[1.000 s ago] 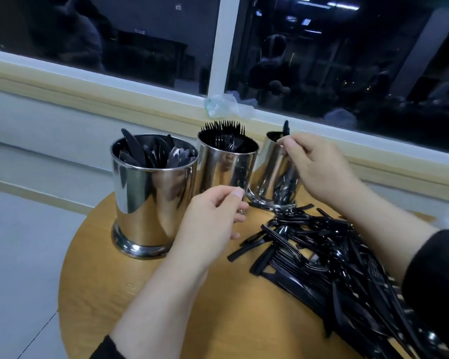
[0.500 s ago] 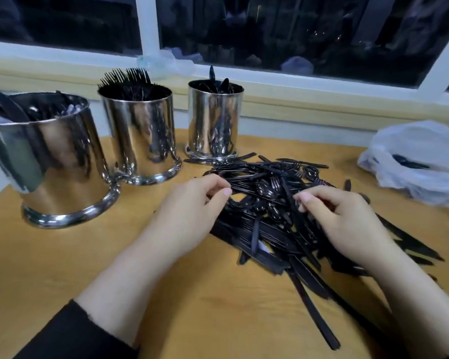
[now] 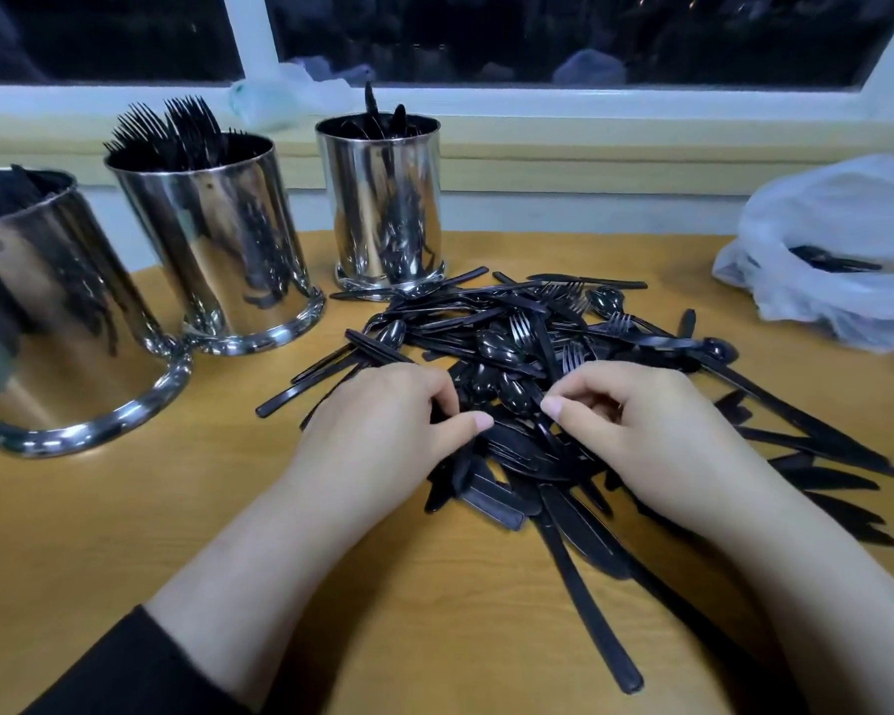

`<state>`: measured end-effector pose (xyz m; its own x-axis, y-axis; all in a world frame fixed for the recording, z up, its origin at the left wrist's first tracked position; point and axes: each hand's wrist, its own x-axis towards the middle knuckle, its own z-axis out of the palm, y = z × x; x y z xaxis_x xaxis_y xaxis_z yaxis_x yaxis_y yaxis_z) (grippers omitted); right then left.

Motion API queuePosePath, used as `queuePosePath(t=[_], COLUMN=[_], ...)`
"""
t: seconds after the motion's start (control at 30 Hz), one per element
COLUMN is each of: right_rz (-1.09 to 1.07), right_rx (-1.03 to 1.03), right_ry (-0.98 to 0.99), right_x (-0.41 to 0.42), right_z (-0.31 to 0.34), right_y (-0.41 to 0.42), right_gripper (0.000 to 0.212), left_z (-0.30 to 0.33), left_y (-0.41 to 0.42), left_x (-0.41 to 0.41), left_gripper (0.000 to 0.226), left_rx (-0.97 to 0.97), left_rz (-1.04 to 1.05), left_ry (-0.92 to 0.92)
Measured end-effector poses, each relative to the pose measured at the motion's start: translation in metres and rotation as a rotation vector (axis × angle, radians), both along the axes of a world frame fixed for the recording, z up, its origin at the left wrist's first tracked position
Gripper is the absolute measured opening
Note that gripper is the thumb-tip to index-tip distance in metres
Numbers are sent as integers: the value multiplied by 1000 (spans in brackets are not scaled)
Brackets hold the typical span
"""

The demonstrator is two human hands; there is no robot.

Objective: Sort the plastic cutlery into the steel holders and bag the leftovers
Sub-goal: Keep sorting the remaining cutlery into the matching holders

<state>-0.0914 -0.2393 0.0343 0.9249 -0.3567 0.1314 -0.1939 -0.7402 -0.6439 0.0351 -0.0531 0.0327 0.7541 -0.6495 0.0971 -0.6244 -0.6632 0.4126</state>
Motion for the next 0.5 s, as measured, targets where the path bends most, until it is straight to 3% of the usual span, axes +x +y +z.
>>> queuePosePath(t=[0.2,0.5], right_rz=[-4,-45], right_rx=[-182,-191], right_ry=[146,162], right_x=[3,4], right_z=[-3,-3], right_y=[1,8], right_gripper=[16,21], left_z=[-5,-6], left_y=[-9,-11], left_x=[-3,-4], left_gripper=[27,22], left_rx=[61,53], left_rz=[2,48], left_ry=[13,40])
